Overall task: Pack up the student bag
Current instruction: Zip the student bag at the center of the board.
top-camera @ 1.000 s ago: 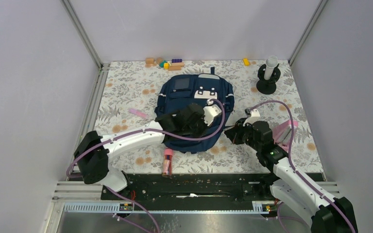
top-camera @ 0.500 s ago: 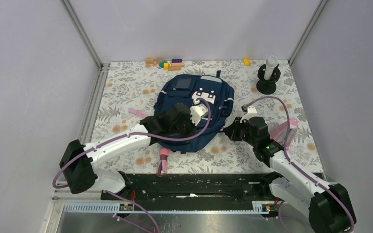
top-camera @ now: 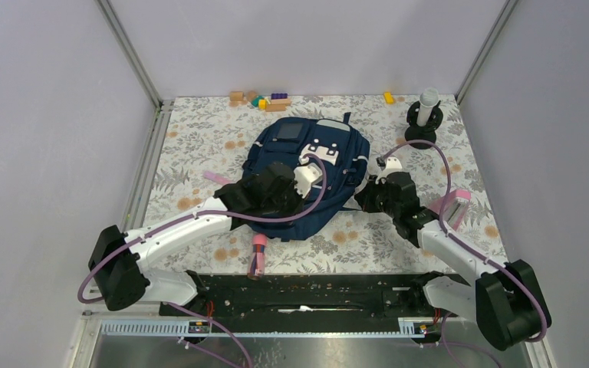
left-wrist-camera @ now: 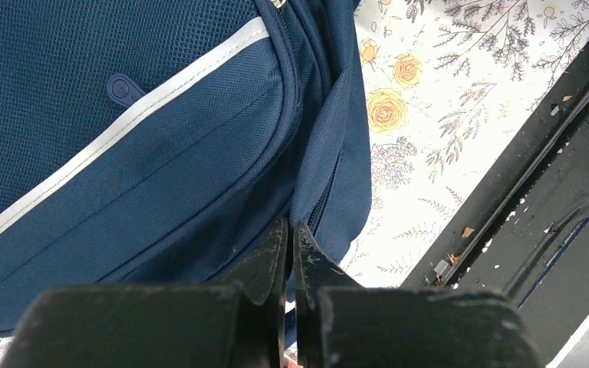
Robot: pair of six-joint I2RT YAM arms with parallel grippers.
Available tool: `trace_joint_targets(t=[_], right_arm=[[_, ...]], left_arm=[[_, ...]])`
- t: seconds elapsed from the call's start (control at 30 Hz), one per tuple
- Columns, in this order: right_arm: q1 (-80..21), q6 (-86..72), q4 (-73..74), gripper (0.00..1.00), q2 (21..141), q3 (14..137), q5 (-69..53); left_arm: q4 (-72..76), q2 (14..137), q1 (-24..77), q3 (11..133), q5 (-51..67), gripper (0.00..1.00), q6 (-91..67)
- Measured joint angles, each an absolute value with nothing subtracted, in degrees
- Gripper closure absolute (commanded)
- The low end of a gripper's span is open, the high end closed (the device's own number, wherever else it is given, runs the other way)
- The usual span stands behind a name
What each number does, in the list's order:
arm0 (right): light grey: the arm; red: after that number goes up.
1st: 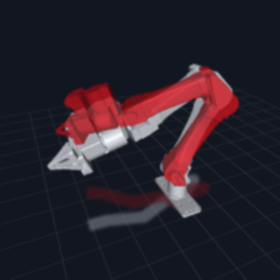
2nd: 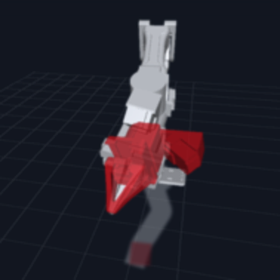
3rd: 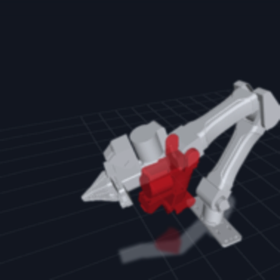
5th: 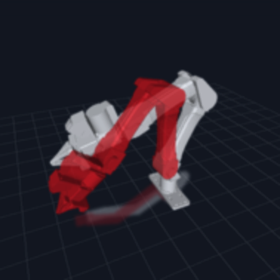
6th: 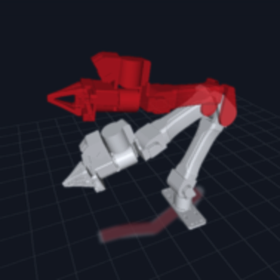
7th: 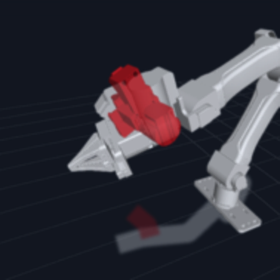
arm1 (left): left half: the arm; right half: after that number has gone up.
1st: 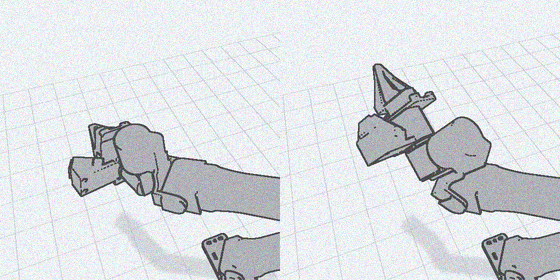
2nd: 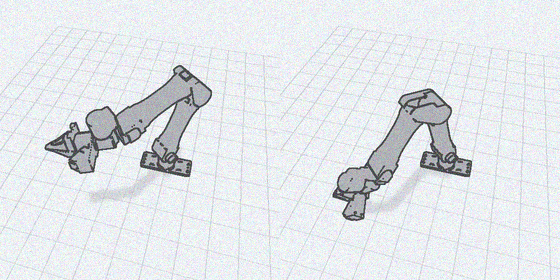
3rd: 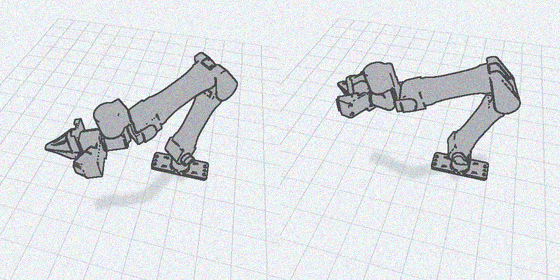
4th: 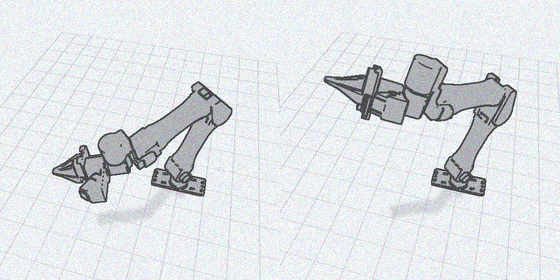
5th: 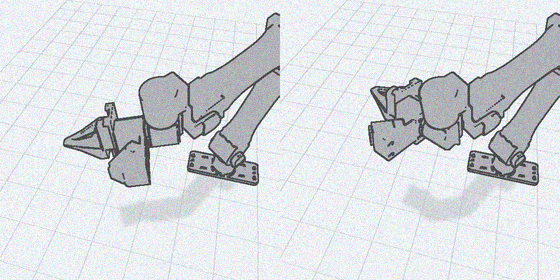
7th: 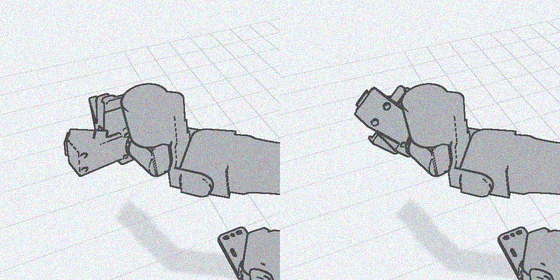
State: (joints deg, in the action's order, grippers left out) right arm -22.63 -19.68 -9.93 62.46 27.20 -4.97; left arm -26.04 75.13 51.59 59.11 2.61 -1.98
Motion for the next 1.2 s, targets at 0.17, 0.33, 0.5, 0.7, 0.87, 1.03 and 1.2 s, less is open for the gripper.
trace_joint_targets(t=[0.17,0.33,0.5,0.7,0.87,1.03,1.2], right_arm=[[-21.6,-19.0,-10.4,1.00,65.2,28.4,-5.0],[-20.4,-19.3,-10.6,1.00,66.6,29.1,-5.5],[-18.9,-19.6,-10.7,1.00,70.0,31.1,-5.7],[-18.7,-20.1,-11.2,1.00,74.3,34.0,-5.6],[-18.6,-20.7,-11.7,1.00,78.0,36.7,-5.6],[-18.2,-20.6,-11.7,0.47,76.3,36.6,-6.6],[-14.7,-17.6,-9.0,0.30,64.7,34.7,-4.0]], left_arm=[[-26.1,75.1,51.4,59.0,2.6,1.00,-2.0],[-25.8,75.0,51.3,58.8,2.6,1.00,-2.0],[-25.7,74.6,51.2,58.4,2.7,1.00,-2.0],[-24.7,74.0,51.0,57.4,2.5,1.00,-1.9],[-23.4,74.0,50.4,56.8,1.8,1.00,-1.7],[-23.7,74.0,50.1,56.8,1.7,1.00,-1.5],[-28.6,74.0,49.7,56.8,0.3,1.00,-1.1]])
